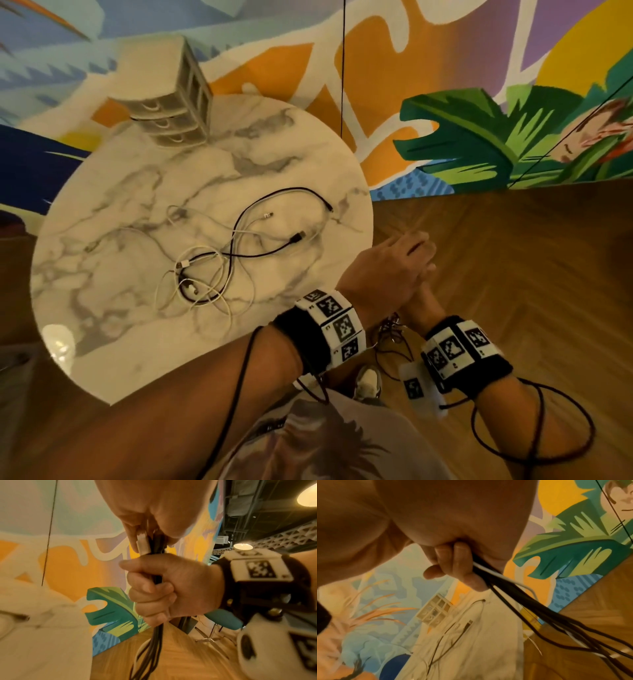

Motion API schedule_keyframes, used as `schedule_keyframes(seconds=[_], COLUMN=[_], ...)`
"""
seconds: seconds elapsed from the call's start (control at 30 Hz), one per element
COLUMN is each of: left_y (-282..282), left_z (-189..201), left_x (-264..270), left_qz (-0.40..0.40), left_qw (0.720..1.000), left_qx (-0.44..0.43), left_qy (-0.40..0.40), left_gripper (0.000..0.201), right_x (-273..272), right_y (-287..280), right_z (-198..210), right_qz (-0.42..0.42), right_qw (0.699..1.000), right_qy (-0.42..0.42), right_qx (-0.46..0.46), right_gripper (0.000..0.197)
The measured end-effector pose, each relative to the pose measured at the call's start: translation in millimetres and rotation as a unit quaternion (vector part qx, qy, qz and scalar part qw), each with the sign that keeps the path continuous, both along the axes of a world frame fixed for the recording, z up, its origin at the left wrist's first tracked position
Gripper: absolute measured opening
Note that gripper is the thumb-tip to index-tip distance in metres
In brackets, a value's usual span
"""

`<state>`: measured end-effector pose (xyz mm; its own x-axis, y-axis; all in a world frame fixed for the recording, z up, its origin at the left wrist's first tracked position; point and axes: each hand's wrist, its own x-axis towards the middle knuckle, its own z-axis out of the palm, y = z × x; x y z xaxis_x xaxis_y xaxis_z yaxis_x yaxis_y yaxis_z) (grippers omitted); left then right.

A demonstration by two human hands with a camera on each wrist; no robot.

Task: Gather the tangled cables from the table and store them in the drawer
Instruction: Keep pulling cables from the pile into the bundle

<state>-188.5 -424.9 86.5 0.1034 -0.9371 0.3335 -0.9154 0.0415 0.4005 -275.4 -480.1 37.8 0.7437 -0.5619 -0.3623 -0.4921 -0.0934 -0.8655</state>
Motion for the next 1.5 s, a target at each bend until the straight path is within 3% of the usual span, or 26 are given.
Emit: schedule_keyframes(seconds=[0.07,0.13,0.2,0.27,0.33,0.43,0.57,0.7,0.87,0.97,1.1,1.2,1.27,1.37,1.5], left_y=[10,20,30,41,56,79,92,97,94,94,100,105,105,93,80], left_z=[0,-2,-12,-34,-57,-81,-100,-110,-81,-67,-63,-64,-64,-60,-43], left_x=[6,25,58,104,148,185,179,170,135,105,82,77,85,108,115], left_qz=[0.014,0.059,0.131,0.210,0.262,0.263,0.246,0.246,0.196,0.170,0.206,0.207,0.237,0.281,0.223], left_qw=[0.995,0.982,0.970,0.953,0.921,0.872,0.859,0.864,0.933,0.944,0.927,0.913,0.877,0.822,0.846], left_qx=[0.017,0.055,0.086,0.144,0.263,0.412,0.447,0.438,0.288,0.235,0.192,0.206,0.203,0.180,0.205], left_qy=[0.095,0.169,0.183,0.164,0.118,0.007,-0.038,0.026,0.092,0.158,0.246,0.283,0.365,0.462,0.438], left_gripper=[0.030,0.033,0.029,0.021,0.021,0.032,0.030,0.029,0.015,0.008,0.004,0.005,0.008,0.015,0.012], right_x=[9,19,25,27,30,32,32,36,54,68,77,77,77,77,75], right_y=[12,16,17,14,14,14,18,20,26,32,44,49,50,53,58], right_z=[-1,-7,-13,-19,-19,-19,-20,-25,-31,-39,-40,-36,-35,-28,-22], right_qz=[-0.014,-0.019,-0.035,-0.035,-0.040,-0.038,-0.024,-0.053,-0.078,-0.071,-0.057,-0.058,-0.046,0.009,0.027], right_qw=[1.000,0.999,0.996,0.996,0.996,0.997,0.998,0.995,0.992,0.989,0.984,0.977,0.969,0.975,0.972], right_qy=[-0.022,-0.019,-0.009,0.006,0.013,0.018,0.031,0.025,-0.002,0.022,0.016,-0.018,-0.026,-0.019,-0.036], right_qx=[-0.001,0.037,0.087,0.084,0.079,0.072,0.056,0.077,0.104,0.125,0.171,0.206,0.240,0.221,0.229], right_gripper=[0.014,0.026,0.040,0.051,0.055,0.057,0.059,0.062,0.054,0.052,0.043,0.036,0.033,0.032,0.030])
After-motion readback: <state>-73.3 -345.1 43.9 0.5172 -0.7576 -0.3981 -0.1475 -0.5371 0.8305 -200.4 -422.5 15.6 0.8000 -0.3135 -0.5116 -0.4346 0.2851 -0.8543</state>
